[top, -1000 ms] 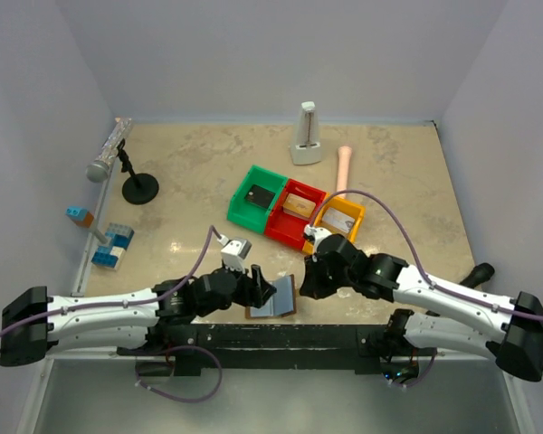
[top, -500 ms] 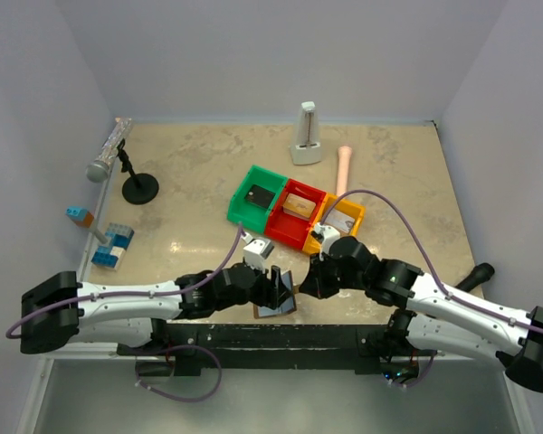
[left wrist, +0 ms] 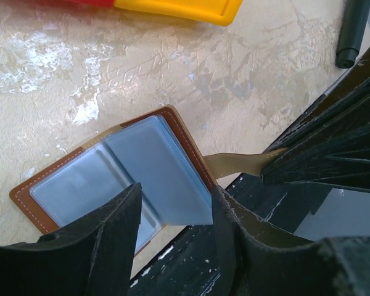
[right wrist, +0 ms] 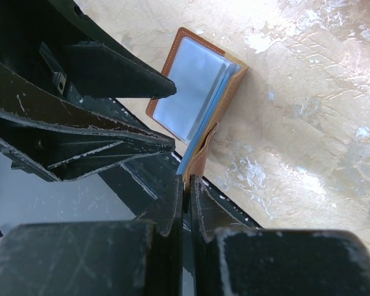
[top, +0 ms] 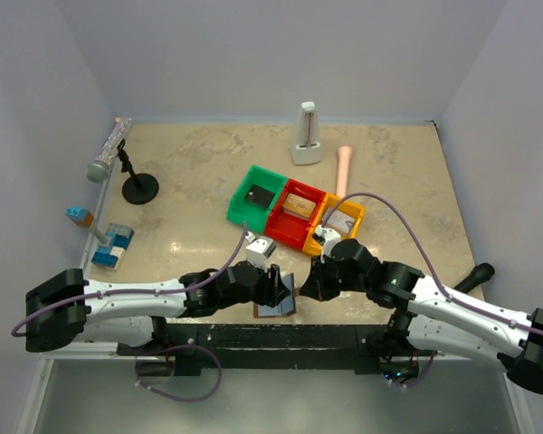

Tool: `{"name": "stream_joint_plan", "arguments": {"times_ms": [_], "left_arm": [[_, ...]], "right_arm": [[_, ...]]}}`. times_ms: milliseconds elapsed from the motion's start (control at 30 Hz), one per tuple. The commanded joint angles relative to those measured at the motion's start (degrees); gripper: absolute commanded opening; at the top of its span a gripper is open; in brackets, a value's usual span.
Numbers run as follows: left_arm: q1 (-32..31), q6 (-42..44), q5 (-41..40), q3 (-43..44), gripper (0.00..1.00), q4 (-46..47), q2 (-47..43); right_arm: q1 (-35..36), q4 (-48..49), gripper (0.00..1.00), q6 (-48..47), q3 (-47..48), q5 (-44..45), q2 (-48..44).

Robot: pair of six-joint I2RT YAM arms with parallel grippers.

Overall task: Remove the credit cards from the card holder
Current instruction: Remove the credit card from the card holder.

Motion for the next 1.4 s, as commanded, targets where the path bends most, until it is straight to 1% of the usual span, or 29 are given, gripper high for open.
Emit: {"name": "stream_joint_plan", "arguments": {"times_ms": [0,500,733,1033,1200,1367], "left_arm": [[0.4,0.1,-0.8,1.3,0.52,1.0,0.0],[0.5,0.2,-0.1,2.9,0.52,0.9,3.4],[0.6,0.3,0.3,3.0,0.56,1.7,3.5],[0.5,0.3,1.0,3.1,0.56,2.3,4.6],[0.5,0.1,1.0,3.8,0.53,1.4,6.1],[0.5,-0.4,-0.5,4.1,0.48,-1.0,6.1]], "right_arm": [[0.2,3.0,0.00,1.2,-0.1,-1.3,-1.3],[0.2,2.8,0.00,1.6,1.0,-2.4,-1.9],[0.2,2.9,0.00,1.7,0.8,-2.7,-1.5],[0.2,3.1,0.00,1.7,0.9,-3.1,-1.0],[0.2,3.0,0.00,1.6,1.0,-3.2,-1.3],[0.2,2.2,0.00,1.6,1.3,-2.8,-1.7]]}}
